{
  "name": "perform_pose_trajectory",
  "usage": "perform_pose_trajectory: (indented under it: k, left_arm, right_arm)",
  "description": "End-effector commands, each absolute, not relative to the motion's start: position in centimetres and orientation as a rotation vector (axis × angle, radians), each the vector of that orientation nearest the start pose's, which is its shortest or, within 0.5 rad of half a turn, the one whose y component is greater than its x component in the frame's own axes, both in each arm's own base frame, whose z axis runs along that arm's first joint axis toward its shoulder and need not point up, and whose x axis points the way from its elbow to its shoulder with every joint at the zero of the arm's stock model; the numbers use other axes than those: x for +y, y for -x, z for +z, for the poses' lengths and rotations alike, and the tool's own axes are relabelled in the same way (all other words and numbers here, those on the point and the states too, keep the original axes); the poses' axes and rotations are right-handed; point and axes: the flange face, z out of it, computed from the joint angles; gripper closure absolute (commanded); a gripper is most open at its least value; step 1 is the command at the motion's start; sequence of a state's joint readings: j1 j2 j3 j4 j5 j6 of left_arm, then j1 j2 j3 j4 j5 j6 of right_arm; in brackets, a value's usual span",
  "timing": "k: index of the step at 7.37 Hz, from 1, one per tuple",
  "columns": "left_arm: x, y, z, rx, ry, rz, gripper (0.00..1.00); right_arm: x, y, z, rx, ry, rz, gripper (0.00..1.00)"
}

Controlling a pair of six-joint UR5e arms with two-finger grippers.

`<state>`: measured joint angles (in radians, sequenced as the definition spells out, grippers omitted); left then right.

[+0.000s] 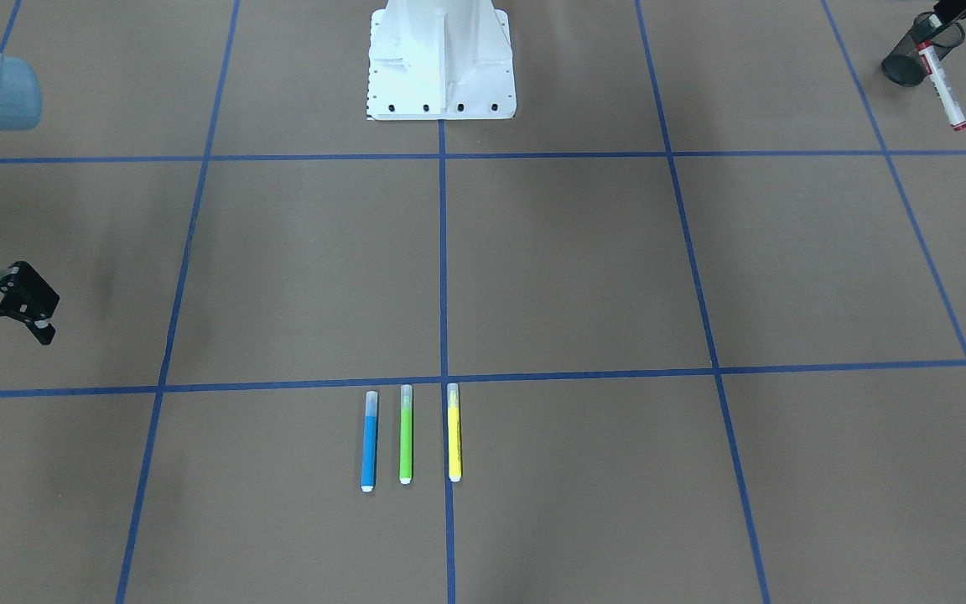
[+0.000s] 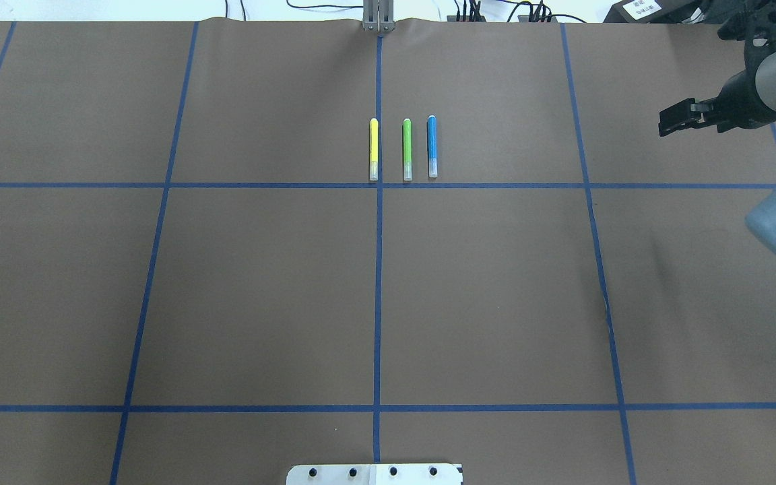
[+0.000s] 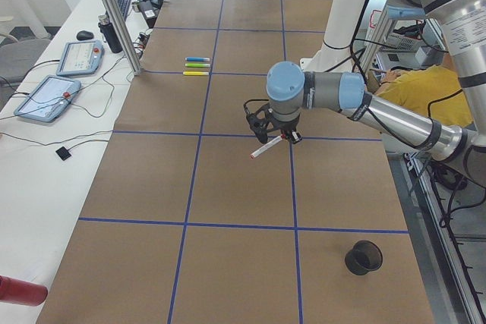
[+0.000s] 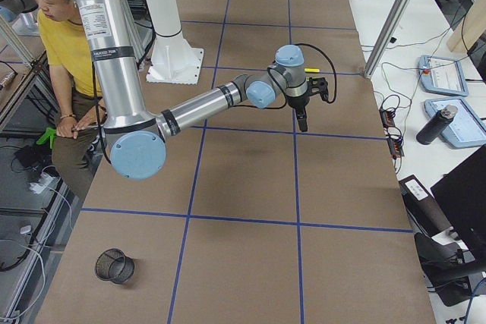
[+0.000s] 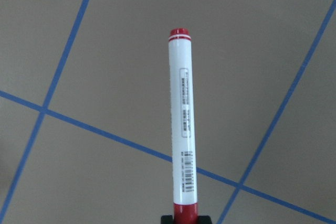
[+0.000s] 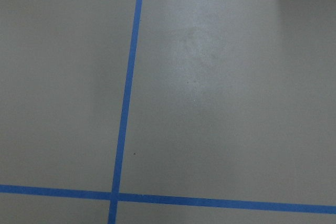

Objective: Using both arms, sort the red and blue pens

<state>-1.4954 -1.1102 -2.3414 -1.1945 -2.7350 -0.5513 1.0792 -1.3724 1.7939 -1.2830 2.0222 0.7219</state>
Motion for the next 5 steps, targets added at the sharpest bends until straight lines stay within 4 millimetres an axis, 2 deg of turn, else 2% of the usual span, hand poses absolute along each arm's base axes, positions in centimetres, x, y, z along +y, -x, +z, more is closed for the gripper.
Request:
perform_pose_trajectory:
  k: [1, 2, 3, 5]
  left_arm:
    - [-23.4, 5.0, 53.6, 1.306, 0.555, -0.671, 1.0]
    - [-19.0, 5.6, 55.7, 1.324, 0.611, -0.774, 1.0]
    - [-15.7, 5.4, 57.9, 1.402, 0.698, -0.874, 1.0]
    - [-11.3, 5.5, 62.8, 1.436, 0.786, -1.025, 1.0]
  right_arm:
    - [-54.7, 19.6, 42.2, -0.761, -0.344, 0.046, 0.0]
    - [-54.7, 19.6, 42.3, -0.76, -0.343, 0.046, 0.0]
    - [-54.7, 19.6, 42.3, -0.759, -0.344, 0.047, 0.0]
    - [-54.7, 19.8, 42.4, -0.742, -0.355, 0.049, 0.0]
